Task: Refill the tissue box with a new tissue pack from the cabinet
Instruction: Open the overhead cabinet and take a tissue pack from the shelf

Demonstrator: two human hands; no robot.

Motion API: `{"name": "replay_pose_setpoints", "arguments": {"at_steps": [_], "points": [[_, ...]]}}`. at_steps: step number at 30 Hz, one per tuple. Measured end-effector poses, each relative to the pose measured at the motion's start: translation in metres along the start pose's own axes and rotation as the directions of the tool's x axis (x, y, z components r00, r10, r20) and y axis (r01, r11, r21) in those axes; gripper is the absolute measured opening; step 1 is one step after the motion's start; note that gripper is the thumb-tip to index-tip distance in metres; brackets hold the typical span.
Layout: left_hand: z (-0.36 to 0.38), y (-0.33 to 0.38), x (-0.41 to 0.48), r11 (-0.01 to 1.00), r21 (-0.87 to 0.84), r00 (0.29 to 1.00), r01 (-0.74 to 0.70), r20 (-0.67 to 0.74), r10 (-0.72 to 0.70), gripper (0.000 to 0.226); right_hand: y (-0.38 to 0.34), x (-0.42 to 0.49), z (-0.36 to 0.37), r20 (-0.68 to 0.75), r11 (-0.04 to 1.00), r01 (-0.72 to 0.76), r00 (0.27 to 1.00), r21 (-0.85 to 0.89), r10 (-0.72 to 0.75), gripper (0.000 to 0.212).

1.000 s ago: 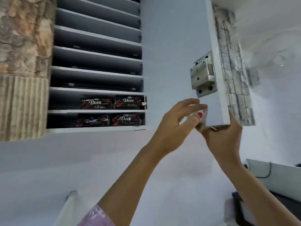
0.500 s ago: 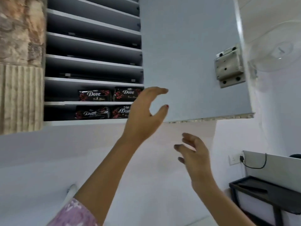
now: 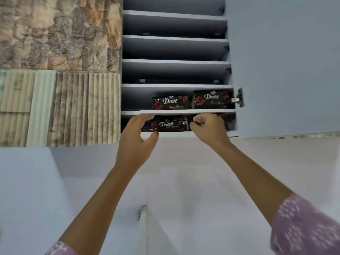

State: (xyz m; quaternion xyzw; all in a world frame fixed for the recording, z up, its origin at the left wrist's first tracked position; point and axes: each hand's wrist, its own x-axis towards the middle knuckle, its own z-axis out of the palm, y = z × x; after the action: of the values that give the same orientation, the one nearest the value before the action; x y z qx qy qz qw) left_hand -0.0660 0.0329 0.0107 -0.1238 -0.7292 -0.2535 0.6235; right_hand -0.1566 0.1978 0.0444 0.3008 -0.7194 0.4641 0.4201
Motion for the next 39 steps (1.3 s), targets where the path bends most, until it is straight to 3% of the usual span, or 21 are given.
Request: {"name": "replay_pose_setpoints", "arguments": {"at_steps": [4,7,10,13,15,19,21,22,24,25,26,28,31,34,37,39], "points": [[0.007,-0.038,0.005,0.995,0.095,1.000,-0.010,-0.014,0.012,0.041,0.018,0.044,0.042,0.079,0.987,-0.032,0.996,-0.155,0.044,0.036],[0.008,-0.059,0.011,0.991,0.136,0.999,0.015,-0.033,-0.011,0.039,0.023,0.061,0.066,0.001,0.966,-0.086,0.996,-0.243,0.089,0.042],[0.008,-0.070,0.012,0.986,0.165,0.999,0.030,-0.036,-0.024,0.039,0.026,0.068,0.080,-0.101,0.963,-0.121,0.990,-0.242,0.099,0.032],[0.009,-0.074,0.011,0.988,0.149,0.998,0.045,-0.046,-0.038,0.037,0.032,0.069,0.085,-0.183,0.983,-0.118,0.979,-0.141,0.091,0.021],[0.011,-0.072,0.009,0.991,0.100,0.995,0.084,-0.062,-0.078,0.037,0.033,0.063,0.080,-0.230,0.998,-0.057,0.971,0.015,0.059,0.015],[0.019,-0.054,-0.001,0.965,-0.101,0.956,0.240,-0.149,-0.253,0.036,0.023,0.037,0.058,-0.372,0.972,0.064,0.928,0.225,0.025,0.019],[0.024,-0.039,-0.007,0.874,-0.281,0.883,0.396,-0.142,-0.446,0.037,0.018,0.024,0.050,-0.341,0.958,0.083,0.940,0.274,0.016,0.042],[0.025,-0.031,-0.009,0.770,-0.403,0.818,0.495,-0.083,-0.569,0.037,0.015,0.018,0.046,-0.260,0.951,0.085,0.966,0.297,-0.005,0.059],[0.026,-0.016,-0.011,0.461,-0.608,0.648,0.646,0.119,-0.752,0.036,0.013,0.009,0.042,-0.009,0.964,0.102,0.995,0.246,-0.103,0.089],[0.025,-0.010,-0.012,0.308,-0.668,0.573,0.677,0.216,-0.791,0.037,0.012,0.005,0.041,0.116,0.982,0.128,0.983,0.137,-0.145,0.096],[0.023,-0.006,-0.012,0.184,-0.704,0.515,0.686,0.291,-0.806,0.039,0.012,0.003,0.040,0.191,0.985,0.174,0.966,0.010,-0.173,0.096],[0.019,0.000,-0.016,0.040,-0.729,0.450,0.683,0.377,-0.809,0.047,0.011,0.003,0.042,0.172,0.954,0.263,0.956,-0.142,-0.238,0.074],[0.016,0.008,-0.023,-0.077,-0.746,0.414,0.661,0.449,-0.792,0.062,0.004,-0.003,0.037,0.032,0.933,0.324,0.946,-0.157,-0.323,0.046],[0.015,0.030,-0.035,-0.149,-0.775,0.432,0.614,0.488,-0.759,0.062,-0.007,-0.031,0.020,-0.120,0.926,0.347,0.923,-0.151,-0.366,0.048],[0.022,0.068,-0.055,-0.119,-0.839,0.509,0.531,0.428,-0.747,0.039,-0.020,-0.082,0.002,-0.273,0.927,0.308,0.892,-0.214,-0.360,0.050],[0.030,0.096,-0.078,-0.134,-0.880,0.524,0.456,0.387,-0.759,0.044,-0.026,-0.123,-0.010,-0.330,0.928,0.290,0.874,-0.232,-0.356,0.049]]}}
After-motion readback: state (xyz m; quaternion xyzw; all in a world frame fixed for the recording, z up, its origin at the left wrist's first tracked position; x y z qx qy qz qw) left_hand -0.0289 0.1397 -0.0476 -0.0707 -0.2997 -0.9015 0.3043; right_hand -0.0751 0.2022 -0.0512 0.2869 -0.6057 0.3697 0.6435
